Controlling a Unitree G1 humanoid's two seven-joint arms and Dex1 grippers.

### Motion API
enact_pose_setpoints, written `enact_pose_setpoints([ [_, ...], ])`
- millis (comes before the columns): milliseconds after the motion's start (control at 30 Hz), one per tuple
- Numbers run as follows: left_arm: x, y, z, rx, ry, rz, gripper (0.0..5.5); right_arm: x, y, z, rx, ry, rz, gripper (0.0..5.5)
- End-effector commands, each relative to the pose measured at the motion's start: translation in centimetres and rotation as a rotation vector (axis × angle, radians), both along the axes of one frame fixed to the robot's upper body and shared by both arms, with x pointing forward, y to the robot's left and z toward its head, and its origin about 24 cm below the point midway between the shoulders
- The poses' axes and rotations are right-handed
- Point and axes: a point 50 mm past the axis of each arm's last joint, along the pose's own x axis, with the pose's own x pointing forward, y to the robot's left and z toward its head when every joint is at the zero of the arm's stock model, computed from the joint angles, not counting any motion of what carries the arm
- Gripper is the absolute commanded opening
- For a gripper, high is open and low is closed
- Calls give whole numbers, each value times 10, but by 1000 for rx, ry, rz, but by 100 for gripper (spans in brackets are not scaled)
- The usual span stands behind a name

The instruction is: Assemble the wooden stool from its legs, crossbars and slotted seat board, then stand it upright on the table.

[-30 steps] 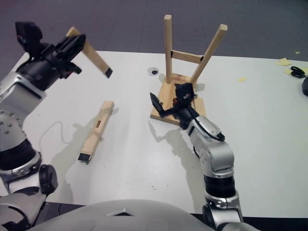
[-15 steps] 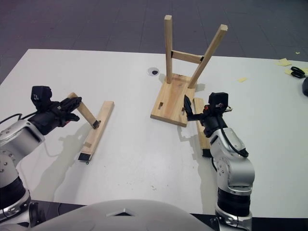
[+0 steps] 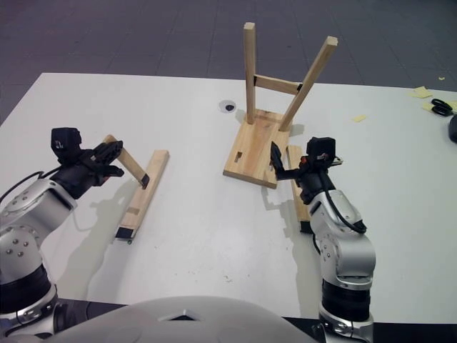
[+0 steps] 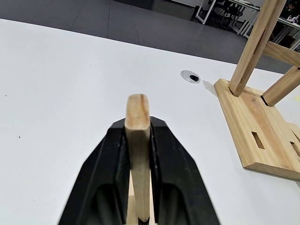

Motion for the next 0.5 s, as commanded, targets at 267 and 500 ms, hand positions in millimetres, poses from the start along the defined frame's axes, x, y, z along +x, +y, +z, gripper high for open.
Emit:
enact_pose_setpoints([
  [267, -6, -4, -5, 51, 28, -25, 41, 0, -2, 2, -41, -14, -7, 540],
  [500, -13, -8, -31, 270, 53, -45, 41, 2, 0, 6, -58, -42, -12, 540],
])
